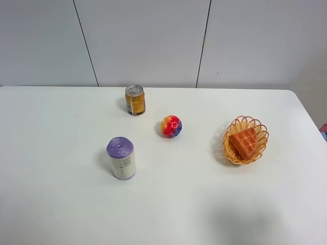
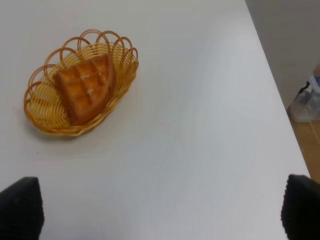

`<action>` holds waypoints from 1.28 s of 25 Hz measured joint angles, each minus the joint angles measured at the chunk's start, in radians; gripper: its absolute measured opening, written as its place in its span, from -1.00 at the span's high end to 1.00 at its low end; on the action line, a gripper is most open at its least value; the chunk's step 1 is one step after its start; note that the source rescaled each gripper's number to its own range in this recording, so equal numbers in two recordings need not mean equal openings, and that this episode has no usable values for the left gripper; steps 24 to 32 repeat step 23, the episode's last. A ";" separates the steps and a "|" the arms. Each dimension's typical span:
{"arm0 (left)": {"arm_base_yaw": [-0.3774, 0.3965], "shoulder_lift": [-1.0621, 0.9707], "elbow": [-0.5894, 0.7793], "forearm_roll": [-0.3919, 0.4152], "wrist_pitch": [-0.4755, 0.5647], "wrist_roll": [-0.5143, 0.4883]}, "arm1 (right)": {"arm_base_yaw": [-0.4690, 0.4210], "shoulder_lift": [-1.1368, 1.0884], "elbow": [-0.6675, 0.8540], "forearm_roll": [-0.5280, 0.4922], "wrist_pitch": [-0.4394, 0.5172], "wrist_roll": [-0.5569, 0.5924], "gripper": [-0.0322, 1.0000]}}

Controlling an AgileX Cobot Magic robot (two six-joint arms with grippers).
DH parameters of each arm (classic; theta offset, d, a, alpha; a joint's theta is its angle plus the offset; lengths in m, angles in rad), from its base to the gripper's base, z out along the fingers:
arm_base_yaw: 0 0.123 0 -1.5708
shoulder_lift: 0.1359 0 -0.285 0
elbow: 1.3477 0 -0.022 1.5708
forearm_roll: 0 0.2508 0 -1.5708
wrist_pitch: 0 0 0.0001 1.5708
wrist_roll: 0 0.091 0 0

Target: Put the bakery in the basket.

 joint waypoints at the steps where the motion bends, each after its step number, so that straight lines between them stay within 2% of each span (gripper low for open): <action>1: 0.000 0.000 0.000 0.000 0.000 0.000 | 0.000 0.000 0.001 0.001 0.000 0.000 -1.00; 32: 0.000 0.000 0.000 0.000 0.000 0.000 | 0.000 0.000 0.003 0.002 -0.013 0.001 -1.00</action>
